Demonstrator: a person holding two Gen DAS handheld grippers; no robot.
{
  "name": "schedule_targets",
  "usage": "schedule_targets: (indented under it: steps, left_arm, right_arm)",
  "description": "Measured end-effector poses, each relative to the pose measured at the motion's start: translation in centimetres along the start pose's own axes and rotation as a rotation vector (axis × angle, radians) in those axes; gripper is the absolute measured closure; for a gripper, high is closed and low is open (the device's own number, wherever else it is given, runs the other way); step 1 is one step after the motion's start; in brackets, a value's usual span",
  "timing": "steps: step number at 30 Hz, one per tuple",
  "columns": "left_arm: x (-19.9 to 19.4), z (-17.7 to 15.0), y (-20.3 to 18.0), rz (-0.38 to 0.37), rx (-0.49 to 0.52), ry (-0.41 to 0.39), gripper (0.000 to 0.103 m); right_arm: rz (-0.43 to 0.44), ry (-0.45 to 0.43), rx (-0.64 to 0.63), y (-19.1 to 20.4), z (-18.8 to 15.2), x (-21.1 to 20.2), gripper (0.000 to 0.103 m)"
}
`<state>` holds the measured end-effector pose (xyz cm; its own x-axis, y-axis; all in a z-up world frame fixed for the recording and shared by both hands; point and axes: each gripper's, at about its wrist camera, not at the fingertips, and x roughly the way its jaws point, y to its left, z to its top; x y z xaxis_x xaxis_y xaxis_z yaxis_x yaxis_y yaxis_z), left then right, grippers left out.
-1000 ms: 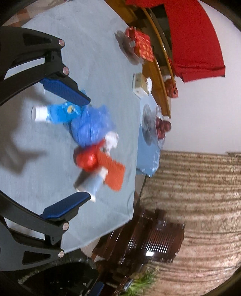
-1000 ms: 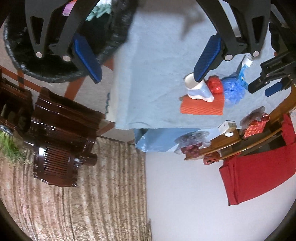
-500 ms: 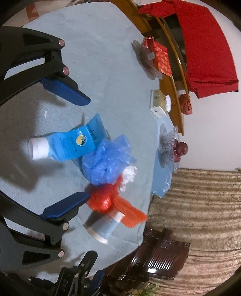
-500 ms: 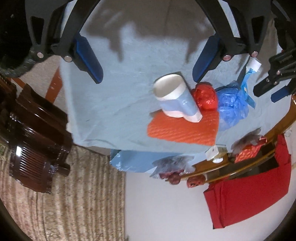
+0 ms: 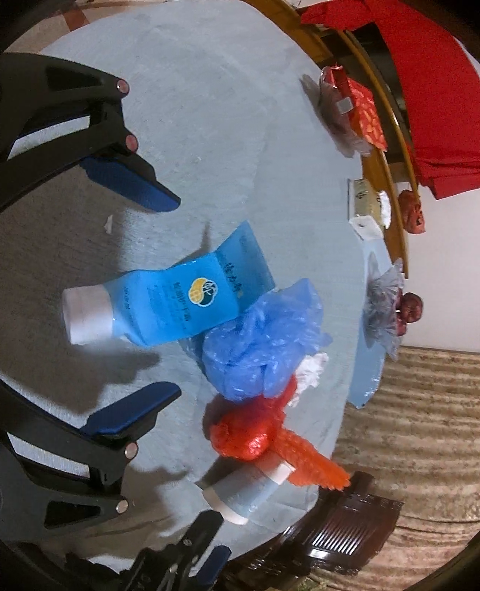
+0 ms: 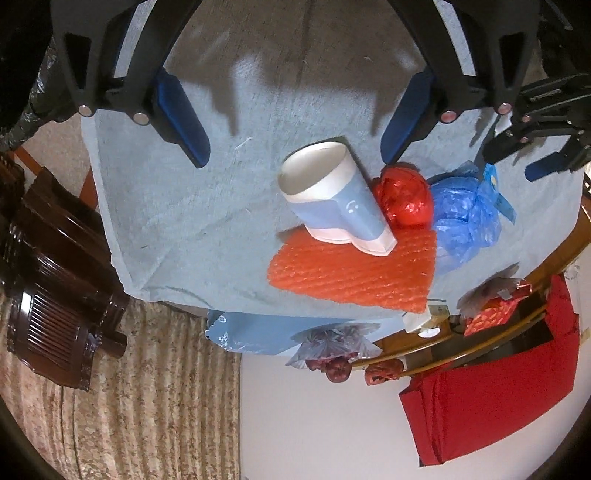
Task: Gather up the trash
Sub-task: 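Grasp the blue tube with the left tool while the right tool approaches the paper cup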
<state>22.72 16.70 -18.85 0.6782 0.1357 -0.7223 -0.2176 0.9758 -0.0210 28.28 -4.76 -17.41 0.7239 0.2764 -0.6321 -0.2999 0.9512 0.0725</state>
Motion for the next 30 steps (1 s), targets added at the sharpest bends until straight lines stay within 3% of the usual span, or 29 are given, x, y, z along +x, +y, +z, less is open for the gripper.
schedule_targets:
  steps: [10, 14, 17, 20, 21, 23, 30]
  left_arm:
    - [1.7, -0.2, 0.6, 0.008, -0.027, 0.091, 0.025]
    - [1.8, -0.2, 0.9, 0.009, -0.041, 0.096, 0.039]
    - [1.7, -0.2, 0.8, 0.001, -0.035, 0.088, 0.059]
    - [1.4, -0.2, 0.9, -0.013, -0.041, 0.078, 0.062]
    - [1.2, -0.3, 0.9, -0.021, -0.045, 0.068, 0.074]
    - [0.4, -0.3, 0.5, -0.032, -0.029, 0.028, 0.082]
    - [0.2, -0.3, 1.3, -0.056, -0.075, 0.016, 0.082]
  right_arm:
    - [0.005, -0.004, 0.003, -0.1, 0.0, -0.2, 0.011]
    - [0.005, -0.004, 0.001, 0.0, 0.0, -0.2, 0.011]
    - [0.006, -0.004, 0.002, 0.2, 0.0, -0.2, 0.011]
    - [0.008, -0.005, -0.001, 0.5, 0.0, -0.2, 0.011]
    - [0.009, -0.004, -0.001, 0.6, 0.0, -0.2, 0.011]
    - [0.011, -0.004, -0.003, 0.8, 0.1, -0.1, 0.012]
    - [0.012, -0.008, -0.01, 1.0, 0.5, 0.1, 0.012]
